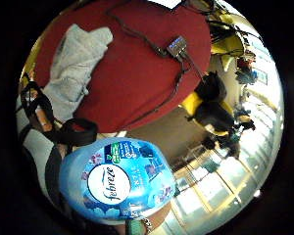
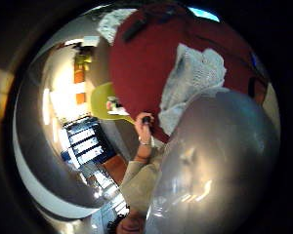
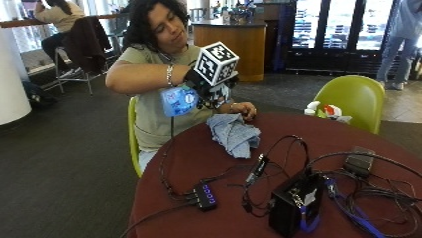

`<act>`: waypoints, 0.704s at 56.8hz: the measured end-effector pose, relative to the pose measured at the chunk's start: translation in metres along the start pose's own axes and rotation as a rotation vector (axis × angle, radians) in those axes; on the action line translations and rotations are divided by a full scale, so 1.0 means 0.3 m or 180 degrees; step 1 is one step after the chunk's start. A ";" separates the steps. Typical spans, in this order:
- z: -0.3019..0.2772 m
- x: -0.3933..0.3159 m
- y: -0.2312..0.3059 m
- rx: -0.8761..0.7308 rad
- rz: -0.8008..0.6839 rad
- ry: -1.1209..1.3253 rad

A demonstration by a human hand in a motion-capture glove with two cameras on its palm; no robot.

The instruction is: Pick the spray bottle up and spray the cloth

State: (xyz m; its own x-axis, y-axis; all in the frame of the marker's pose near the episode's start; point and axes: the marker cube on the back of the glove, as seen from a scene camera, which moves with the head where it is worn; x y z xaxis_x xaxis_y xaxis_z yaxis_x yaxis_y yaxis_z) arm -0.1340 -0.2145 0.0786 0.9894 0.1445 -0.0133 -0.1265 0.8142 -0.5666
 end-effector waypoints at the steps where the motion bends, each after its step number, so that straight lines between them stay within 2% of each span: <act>1: 0.014 -0.008 -0.008 -0.0053 0.0020 0.0065; 9: 0.126 -0.041 -0.095 -0.0406 0.0164 0.0513; 23: 0.237 -0.050 -0.170 -0.0825 0.0202 0.0608; 31: 0.183 -0.062 -0.161 -0.0619 0.0153 0.0439; 40: 0.021 -0.088 -0.106 -0.0172 -0.0138 -0.0067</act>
State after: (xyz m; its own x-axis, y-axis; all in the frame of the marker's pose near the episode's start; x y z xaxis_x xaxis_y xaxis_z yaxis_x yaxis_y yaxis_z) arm -0.1564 -0.2406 0.1021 0.9921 0.1221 0.0291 -0.0792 0.7885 -0.6099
